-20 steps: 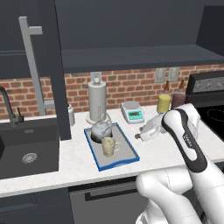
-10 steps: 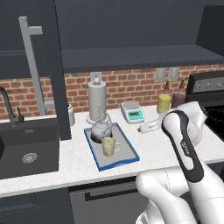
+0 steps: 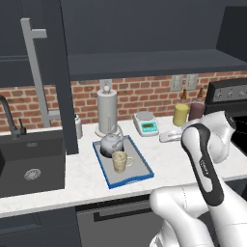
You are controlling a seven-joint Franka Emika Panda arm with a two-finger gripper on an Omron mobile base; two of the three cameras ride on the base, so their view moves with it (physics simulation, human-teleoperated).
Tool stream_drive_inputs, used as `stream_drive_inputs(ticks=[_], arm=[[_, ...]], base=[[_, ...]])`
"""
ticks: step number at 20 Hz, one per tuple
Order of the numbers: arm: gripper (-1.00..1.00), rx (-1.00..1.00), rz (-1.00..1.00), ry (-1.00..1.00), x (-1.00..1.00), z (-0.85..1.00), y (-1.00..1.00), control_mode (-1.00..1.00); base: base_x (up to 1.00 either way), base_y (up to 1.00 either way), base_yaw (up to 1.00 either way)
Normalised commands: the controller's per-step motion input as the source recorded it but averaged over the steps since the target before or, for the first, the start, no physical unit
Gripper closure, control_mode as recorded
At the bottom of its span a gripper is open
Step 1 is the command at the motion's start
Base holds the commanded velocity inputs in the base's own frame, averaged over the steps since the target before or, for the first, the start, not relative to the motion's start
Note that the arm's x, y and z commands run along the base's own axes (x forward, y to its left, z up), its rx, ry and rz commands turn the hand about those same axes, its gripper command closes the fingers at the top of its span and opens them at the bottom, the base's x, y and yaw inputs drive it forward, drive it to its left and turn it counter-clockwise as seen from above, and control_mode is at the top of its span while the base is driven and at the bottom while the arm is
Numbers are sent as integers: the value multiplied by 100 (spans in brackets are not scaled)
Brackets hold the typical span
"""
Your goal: Pick the kettle from the counter and place it on the tray. Then pick the mug from the cabinet and place it on the tray. Then close the cabinet doors.
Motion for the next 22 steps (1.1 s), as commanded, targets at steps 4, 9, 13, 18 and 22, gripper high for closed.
stream_drive_inputs(ticks=[4, 9, 13, 18, 22], arm=[[100, 2, -15, -1, -1, 0, -32, -100], [100, 13, 0, 2, 0, 1, -19, -100], [100, 38, -7, 0, -5, 26, -36, -100], [100, 49, -22, -4, -5, 45, -44, -100], [100, 47, -21, -12, -5, 31, -41, -100]], base=[[0, 0, 0], [0, 0, 0], [0, 0, 0], [0, 0, 0], [0, 0, 0]])
